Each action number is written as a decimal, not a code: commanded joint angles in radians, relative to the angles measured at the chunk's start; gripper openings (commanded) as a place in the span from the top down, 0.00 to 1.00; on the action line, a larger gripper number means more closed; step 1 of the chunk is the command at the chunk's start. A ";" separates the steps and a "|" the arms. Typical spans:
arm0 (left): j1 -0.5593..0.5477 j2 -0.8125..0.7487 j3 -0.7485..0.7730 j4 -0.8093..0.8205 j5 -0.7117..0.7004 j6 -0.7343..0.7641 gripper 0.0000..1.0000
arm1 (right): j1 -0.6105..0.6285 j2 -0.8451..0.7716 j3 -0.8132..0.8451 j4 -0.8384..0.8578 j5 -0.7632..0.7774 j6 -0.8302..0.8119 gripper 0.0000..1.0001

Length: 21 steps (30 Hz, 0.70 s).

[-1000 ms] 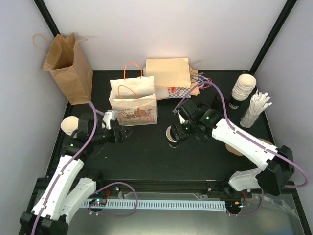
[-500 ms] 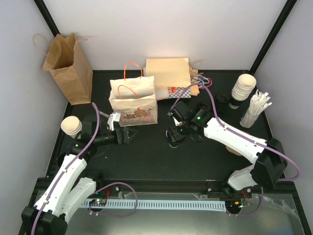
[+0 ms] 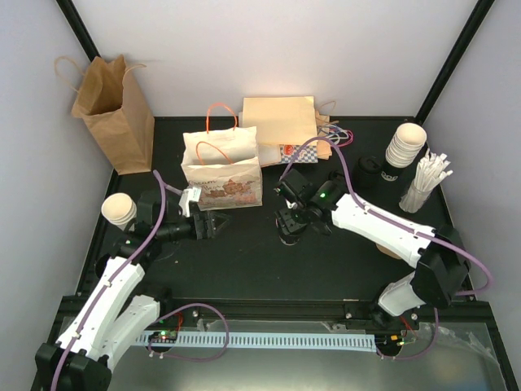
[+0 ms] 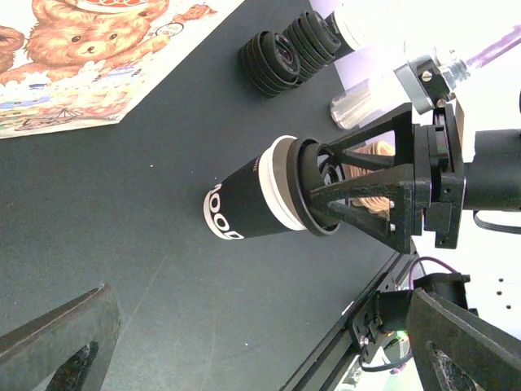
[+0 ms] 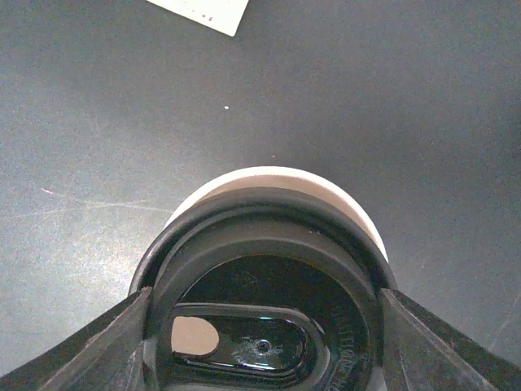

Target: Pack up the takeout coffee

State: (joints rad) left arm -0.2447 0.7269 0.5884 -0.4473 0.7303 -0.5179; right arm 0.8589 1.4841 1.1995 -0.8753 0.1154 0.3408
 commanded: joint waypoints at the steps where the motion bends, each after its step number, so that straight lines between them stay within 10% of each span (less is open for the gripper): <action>1: -0.008 -0.004 0.002 0.021 0.017 -0.001 0.01 | 0.014 0.012 0.046 -0.003 0.055 -0.002 0.31; 21: -0.013 0.009 -0.002 0.021 0.014 0.015 0.01 | 0.037 0.101 0.056 0.001 0.108 -0.006 0.31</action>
State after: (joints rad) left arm -0.2512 0.7307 0.5884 -0.4473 0.7303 -0.5171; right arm 0.8864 1.5513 1.2510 -0.8806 0.1818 0.3393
